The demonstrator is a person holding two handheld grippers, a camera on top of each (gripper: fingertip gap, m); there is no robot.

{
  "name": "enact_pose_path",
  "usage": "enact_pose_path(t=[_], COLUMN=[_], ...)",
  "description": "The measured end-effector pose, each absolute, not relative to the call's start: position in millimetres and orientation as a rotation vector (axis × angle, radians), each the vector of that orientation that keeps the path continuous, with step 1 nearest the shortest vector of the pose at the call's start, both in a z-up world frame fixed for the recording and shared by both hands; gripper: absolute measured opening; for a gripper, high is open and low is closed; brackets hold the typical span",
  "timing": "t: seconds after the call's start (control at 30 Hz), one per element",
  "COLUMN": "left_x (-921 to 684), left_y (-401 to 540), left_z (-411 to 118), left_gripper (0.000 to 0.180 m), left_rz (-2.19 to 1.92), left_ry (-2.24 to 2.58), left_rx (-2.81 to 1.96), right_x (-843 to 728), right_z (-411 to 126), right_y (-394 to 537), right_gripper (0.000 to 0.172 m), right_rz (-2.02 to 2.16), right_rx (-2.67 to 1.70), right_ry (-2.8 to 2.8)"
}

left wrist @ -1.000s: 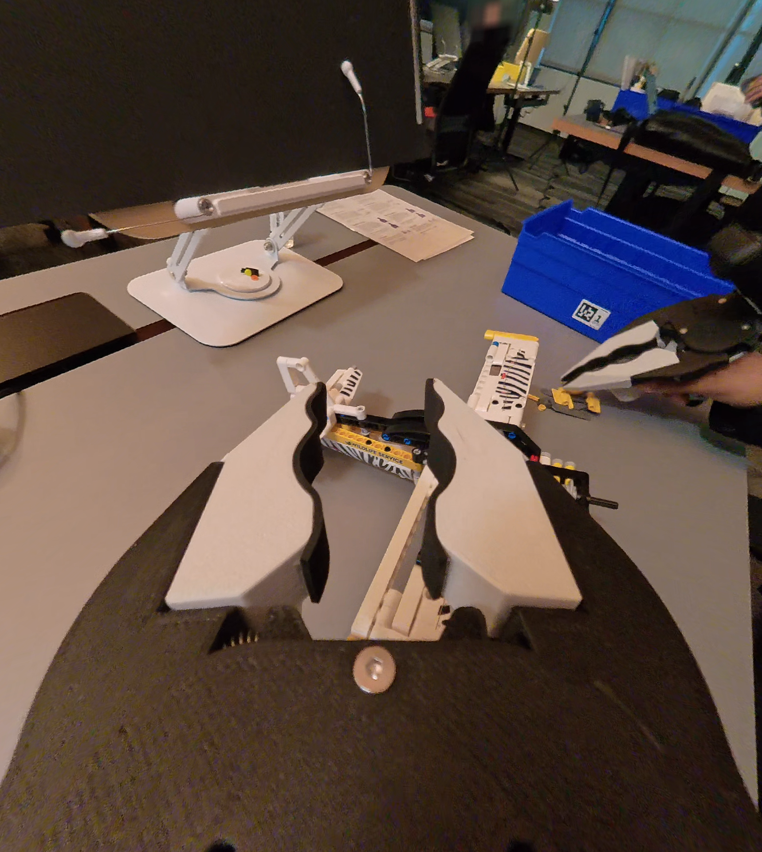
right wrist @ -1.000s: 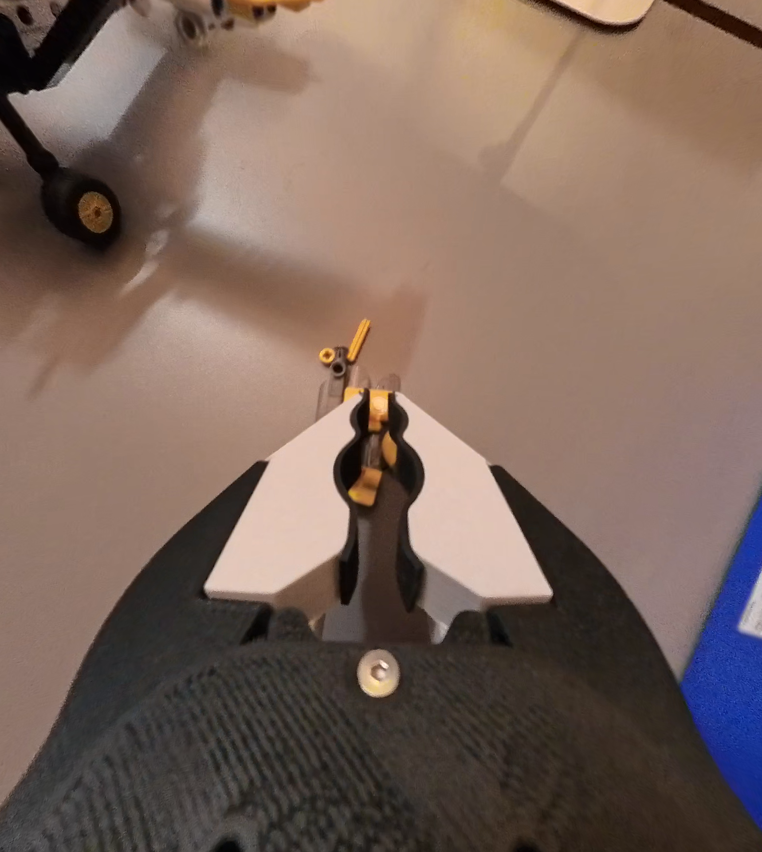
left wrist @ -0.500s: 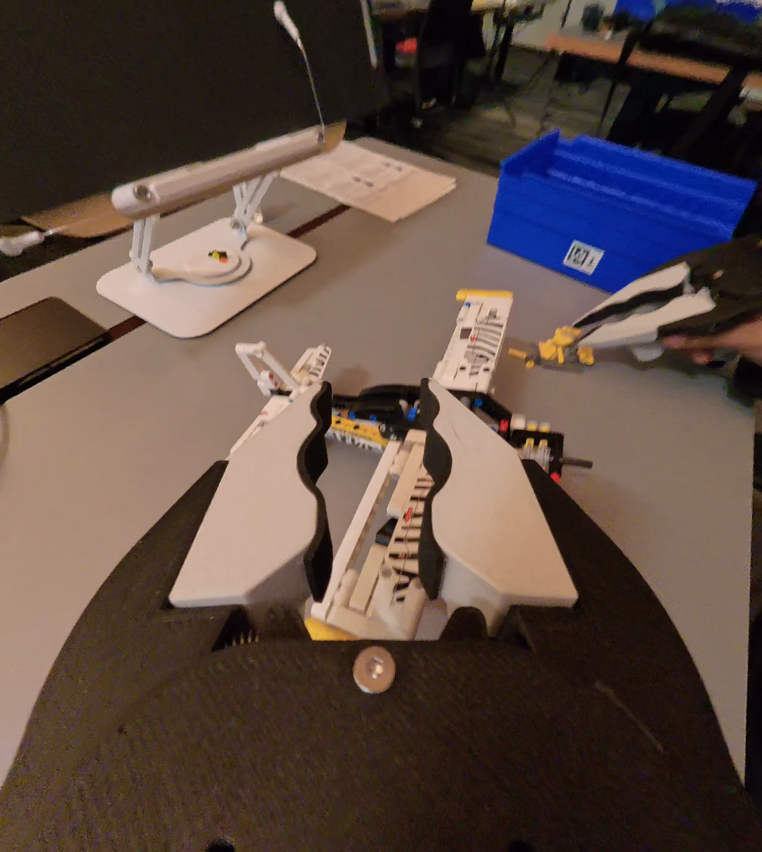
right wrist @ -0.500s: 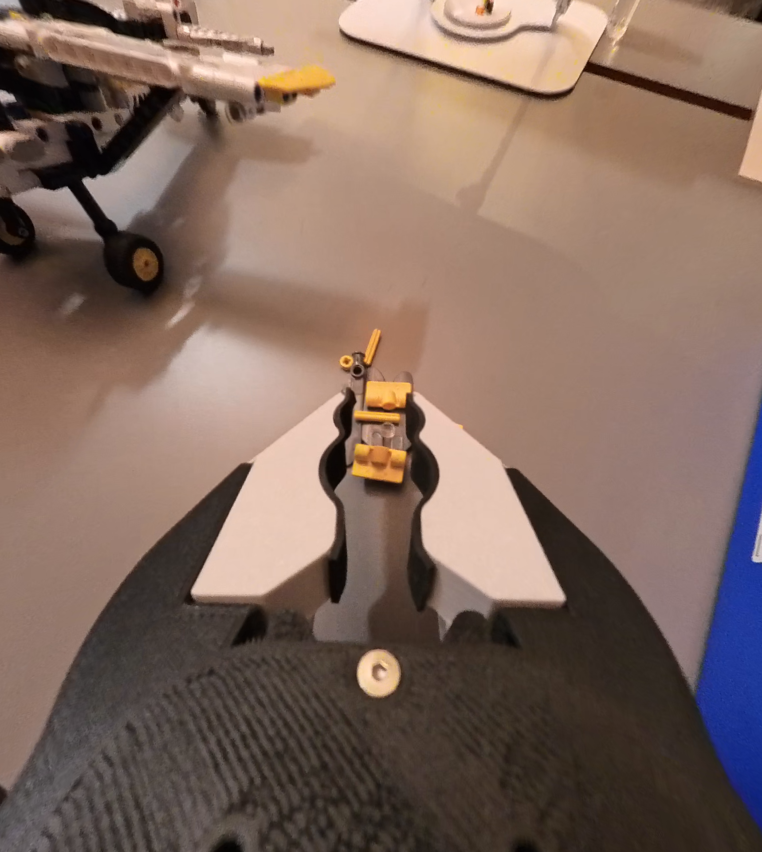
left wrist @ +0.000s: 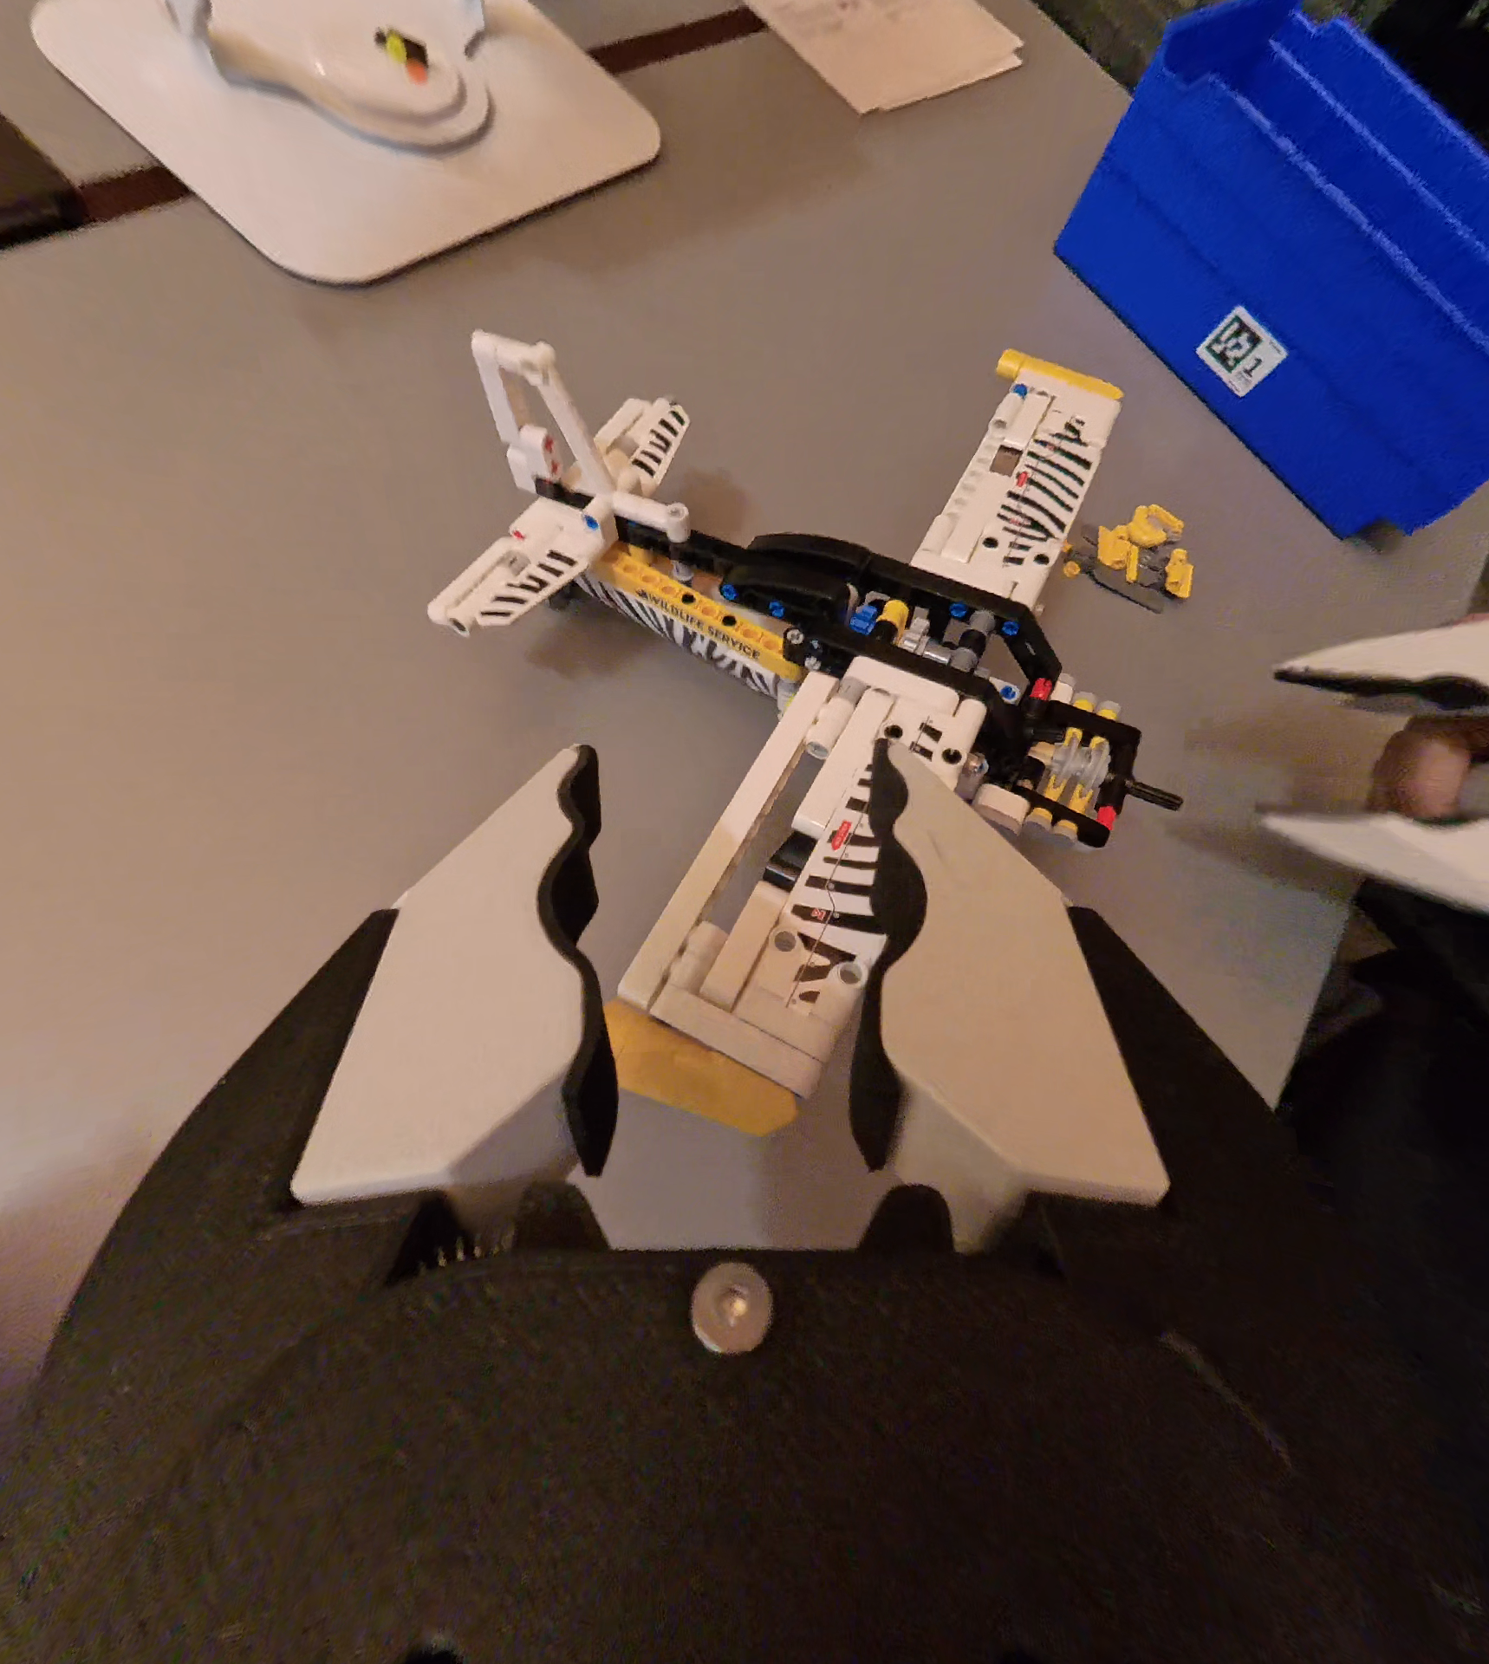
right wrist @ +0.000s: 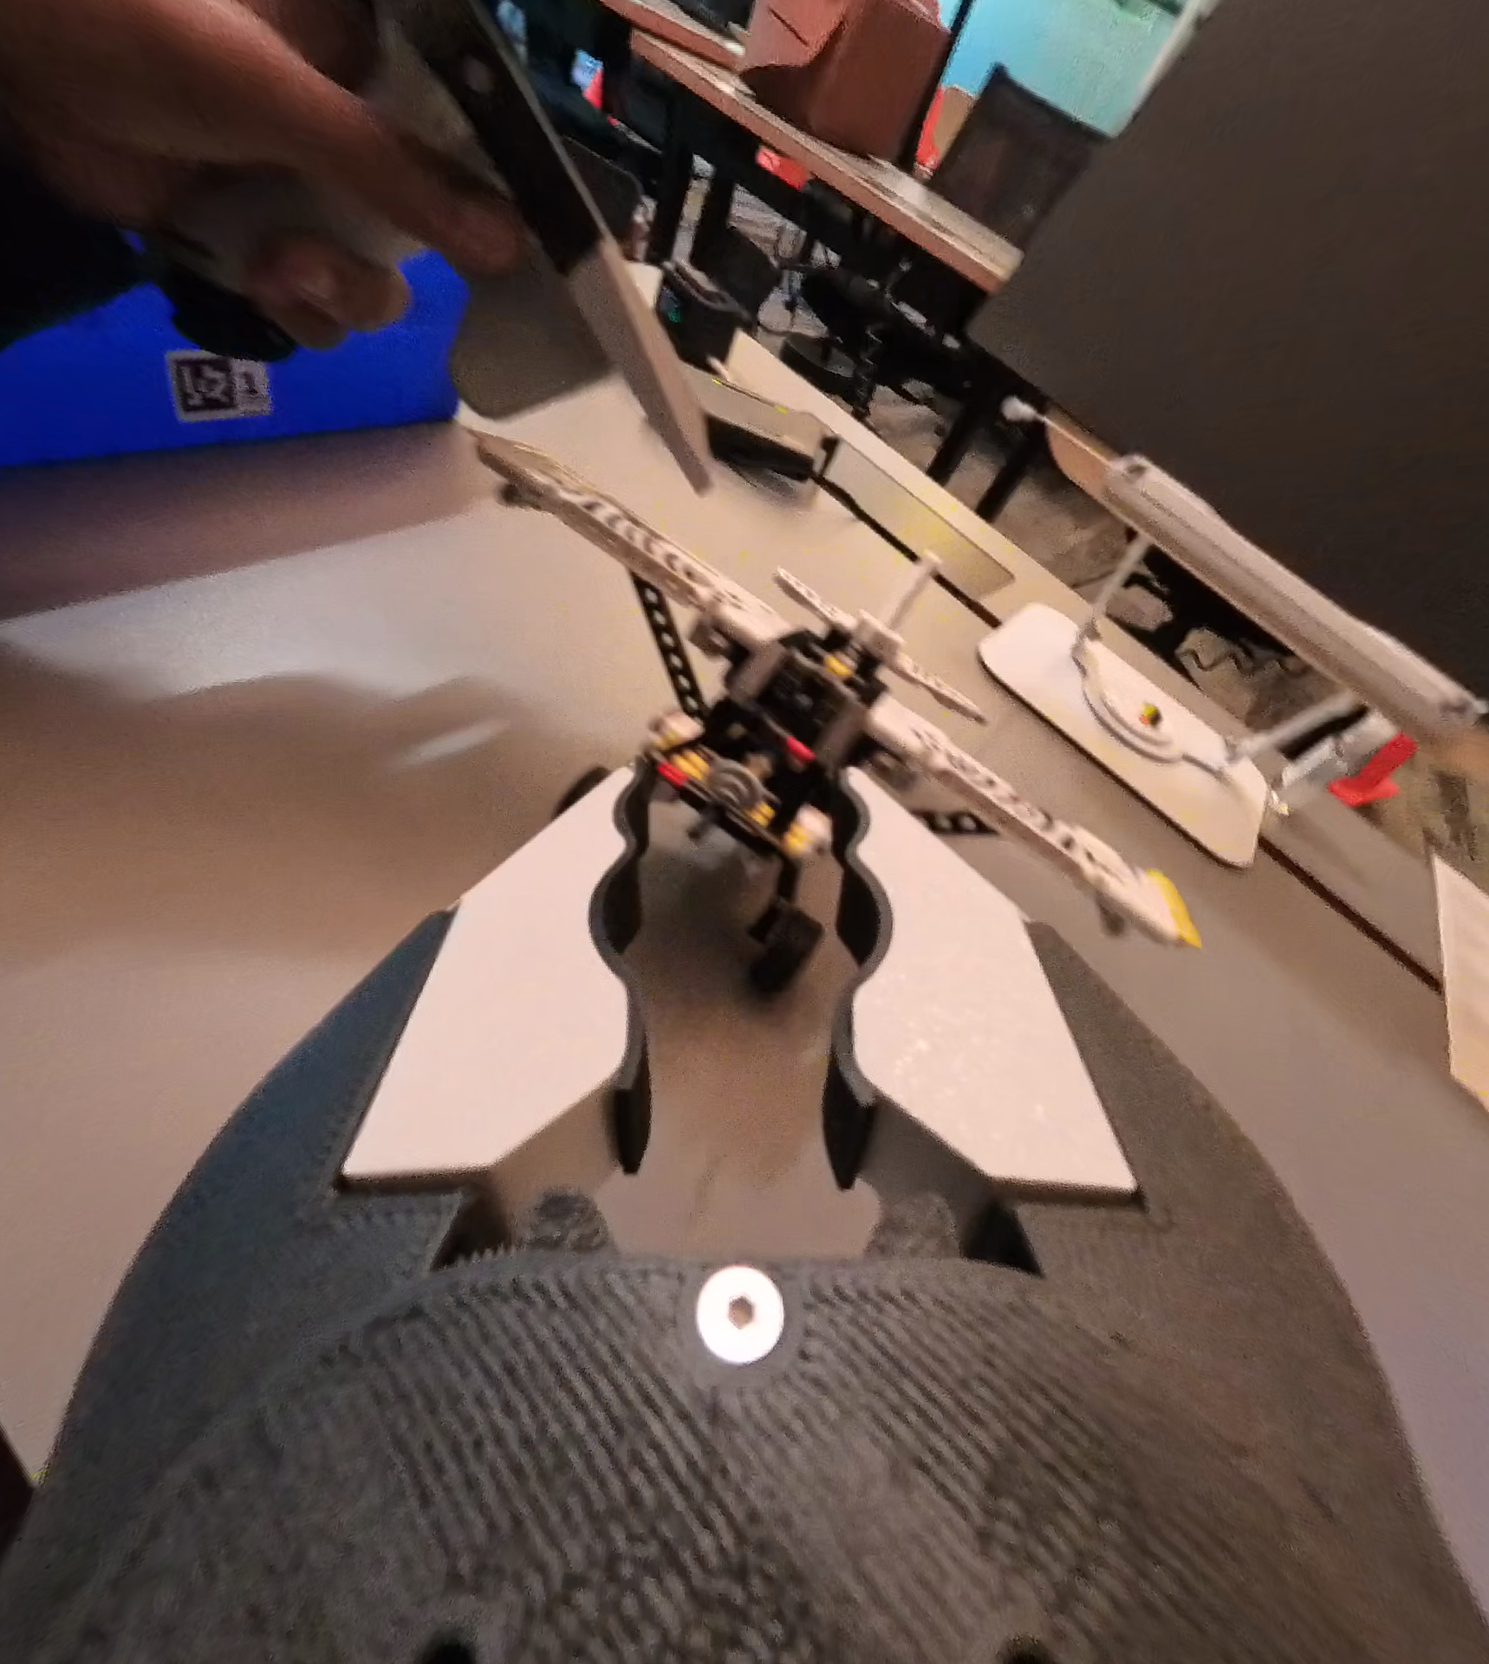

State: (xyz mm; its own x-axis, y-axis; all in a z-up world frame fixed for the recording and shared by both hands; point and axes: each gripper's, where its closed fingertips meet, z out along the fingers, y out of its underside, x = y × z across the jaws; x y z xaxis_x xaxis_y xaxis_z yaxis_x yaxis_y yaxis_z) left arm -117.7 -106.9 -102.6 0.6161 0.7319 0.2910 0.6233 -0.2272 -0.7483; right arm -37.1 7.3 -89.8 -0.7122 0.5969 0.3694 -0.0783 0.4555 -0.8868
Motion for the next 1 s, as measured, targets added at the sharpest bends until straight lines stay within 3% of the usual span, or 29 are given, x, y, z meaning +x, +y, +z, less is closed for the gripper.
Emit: enact_pose_path(t=[0.1, 0.27, 0.43, 0.67, 0.87, 1.0], left_x=[-111.4, -89.2, -68.8, -39.4, -1.4, -6.3], left_y=[-104.5, -98.2, -96.8, -77.8, -64.7, -43.0], left_z=[-111.1, -136.9, -149.3, -133.0, -161.1, -138.8], left_gripper=[0.075, 0.093, 0.09, 0.06, 0.066, 0.069], left_rz=[0.06, -0.142, -0.212, -0.296, -0.413, -0.458], left_ry=[-1.086, -1.066, -1.011, -0.843, -0.704, -0.702], left_rx=[-1.957, -2.082, -2.222, -2.263, -2.499, -2.346], right_x=[-33.6, -50.6, -60.8, -68.8, -57.6, -41.3], right_z=[-97.9, -120.2, -129.3, -127.5, -135.1, -116.6], right_y=[-21.5, -25.6, -13.0, 23.4, 38.3, 27.8], right_gripper=[0.049, 0.043, 0.043, 0.041, 0.041, 0.039], right_rz=[1.214, 0.957, 0.857, 0.843, 0.907, 1.121], right_rx=[-0.336, -0.221, -0.197, -0.28, -0.308, -0.327], right_ry=[-2.064, -2.056, -2.085, -2.101, -2.139, -2.111])
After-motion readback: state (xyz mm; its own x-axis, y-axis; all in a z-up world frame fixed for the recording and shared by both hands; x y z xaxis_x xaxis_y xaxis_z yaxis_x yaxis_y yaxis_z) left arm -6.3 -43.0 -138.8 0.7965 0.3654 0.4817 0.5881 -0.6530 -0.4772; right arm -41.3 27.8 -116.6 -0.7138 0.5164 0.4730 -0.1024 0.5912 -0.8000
